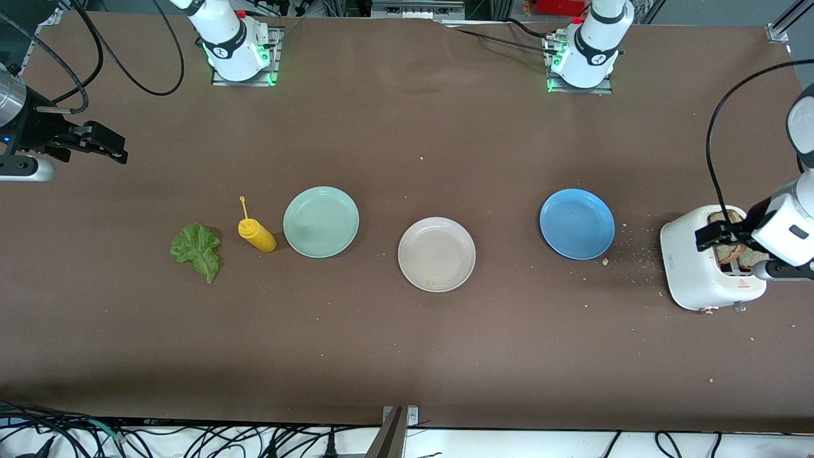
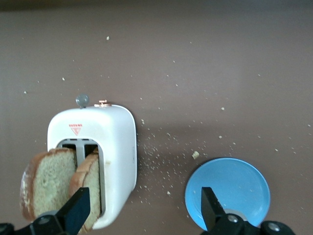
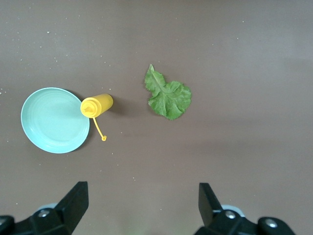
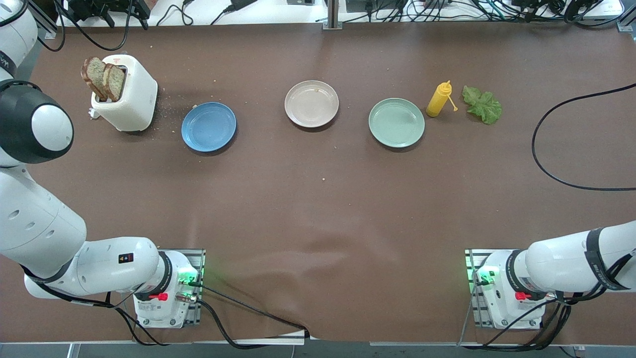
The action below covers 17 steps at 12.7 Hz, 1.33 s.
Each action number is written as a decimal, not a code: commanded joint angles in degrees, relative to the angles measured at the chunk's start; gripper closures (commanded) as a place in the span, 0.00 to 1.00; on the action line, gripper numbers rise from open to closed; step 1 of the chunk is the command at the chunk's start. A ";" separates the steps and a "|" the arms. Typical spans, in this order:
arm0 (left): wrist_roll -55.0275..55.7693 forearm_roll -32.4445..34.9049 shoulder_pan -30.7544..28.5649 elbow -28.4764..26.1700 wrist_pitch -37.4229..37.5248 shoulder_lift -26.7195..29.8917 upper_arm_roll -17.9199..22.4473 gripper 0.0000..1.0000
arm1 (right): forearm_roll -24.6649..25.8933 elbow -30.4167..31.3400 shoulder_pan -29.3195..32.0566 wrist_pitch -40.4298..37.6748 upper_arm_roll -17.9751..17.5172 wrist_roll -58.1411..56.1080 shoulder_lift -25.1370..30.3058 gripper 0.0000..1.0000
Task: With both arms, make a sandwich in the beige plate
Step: 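Move the left gripper down over the toaster to a bread slice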
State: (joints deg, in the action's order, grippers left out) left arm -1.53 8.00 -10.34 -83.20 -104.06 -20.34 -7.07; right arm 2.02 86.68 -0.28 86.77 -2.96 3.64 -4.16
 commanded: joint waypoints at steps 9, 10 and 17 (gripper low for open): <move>-3.92 1.58 -4.60 -0.11 -11.24 -7.52 -0.49 0.00 | -0.97 0.15 -0.07 0.33 0.15 -0.39 0.29 0.00; -3.92 1.49 -4.69 -1.08 -12.29 -7.61 -0.58 0.00 | -0.97 0.15 -0.07 0.33 0.15 -0.39 0.29 0.00; -3.75 7.03 -6.80 -12.66 -11.78 -1.47 -0.58 0.00 | -0.97 0.24 -0.07 0.42 0.15 -0.39 0.20 0.00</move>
State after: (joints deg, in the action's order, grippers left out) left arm -4.84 13.38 -16.68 -88.93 -114.91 -26.33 -7.10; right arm 2.02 86.69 -0.28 86.81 -2.96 3.64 -4.16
